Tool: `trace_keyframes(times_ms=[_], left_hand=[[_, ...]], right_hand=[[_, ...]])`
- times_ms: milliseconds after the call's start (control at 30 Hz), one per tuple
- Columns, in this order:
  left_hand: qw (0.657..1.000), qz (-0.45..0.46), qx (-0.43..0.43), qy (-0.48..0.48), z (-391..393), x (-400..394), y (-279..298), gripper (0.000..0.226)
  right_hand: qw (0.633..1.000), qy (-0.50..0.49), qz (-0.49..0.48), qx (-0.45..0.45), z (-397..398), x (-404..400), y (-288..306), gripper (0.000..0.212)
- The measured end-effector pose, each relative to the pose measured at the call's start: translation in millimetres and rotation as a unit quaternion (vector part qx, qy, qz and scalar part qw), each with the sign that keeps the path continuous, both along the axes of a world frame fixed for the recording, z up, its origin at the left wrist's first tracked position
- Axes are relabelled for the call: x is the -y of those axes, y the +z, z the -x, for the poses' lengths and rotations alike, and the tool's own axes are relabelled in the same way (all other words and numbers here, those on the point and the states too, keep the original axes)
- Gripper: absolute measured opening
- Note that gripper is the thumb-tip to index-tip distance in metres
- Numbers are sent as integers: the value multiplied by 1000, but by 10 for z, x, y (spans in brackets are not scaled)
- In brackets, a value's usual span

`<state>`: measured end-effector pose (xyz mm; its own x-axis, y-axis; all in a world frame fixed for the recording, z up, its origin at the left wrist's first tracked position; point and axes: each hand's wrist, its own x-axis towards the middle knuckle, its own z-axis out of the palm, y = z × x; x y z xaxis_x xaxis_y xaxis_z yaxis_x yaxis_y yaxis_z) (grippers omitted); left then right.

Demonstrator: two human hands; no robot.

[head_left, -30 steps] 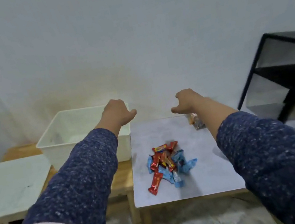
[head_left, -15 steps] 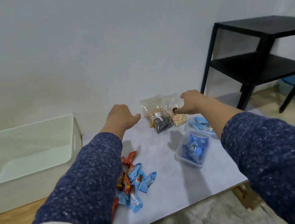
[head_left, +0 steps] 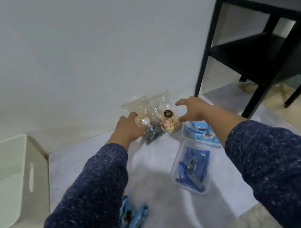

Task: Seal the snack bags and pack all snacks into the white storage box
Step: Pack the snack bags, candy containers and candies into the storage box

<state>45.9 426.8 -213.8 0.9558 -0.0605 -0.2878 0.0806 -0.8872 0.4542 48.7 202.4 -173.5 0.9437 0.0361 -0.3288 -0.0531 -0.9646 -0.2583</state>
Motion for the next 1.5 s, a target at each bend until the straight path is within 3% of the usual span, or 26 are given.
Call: trace_keyframes(times_ms=[167, 500, 700, 867, 1067, 1500], left_hand=[[993, 86, -36, 78, -391, 175, -484, 68], [983, 95, -23, 153, -840, 393, -987, 67], [987, 61, -5, 148, -951, 402, -991, 58], [981, 121, 19, 149, -871, 377, -800, 43], [965, 199, 71, 158, -571, 9, -418, 36], [911, 295, 201, 205, 980, -2002, 887, 31]], right_hand=[[998, 23, -29, -41, -632, 121, -492, 70], [988, 66, -117, -72, -1492, 196, -1187, 68], [981, 39, -186, -42, -1536, 183, -1193, 47], [974, 52, -218, -23, -1456, 84, -985, 36], [963, 1, -269, 17, -1121, -258, -538, 34], [911, 9, -394, 123, 243, -2097, 522, 27]])
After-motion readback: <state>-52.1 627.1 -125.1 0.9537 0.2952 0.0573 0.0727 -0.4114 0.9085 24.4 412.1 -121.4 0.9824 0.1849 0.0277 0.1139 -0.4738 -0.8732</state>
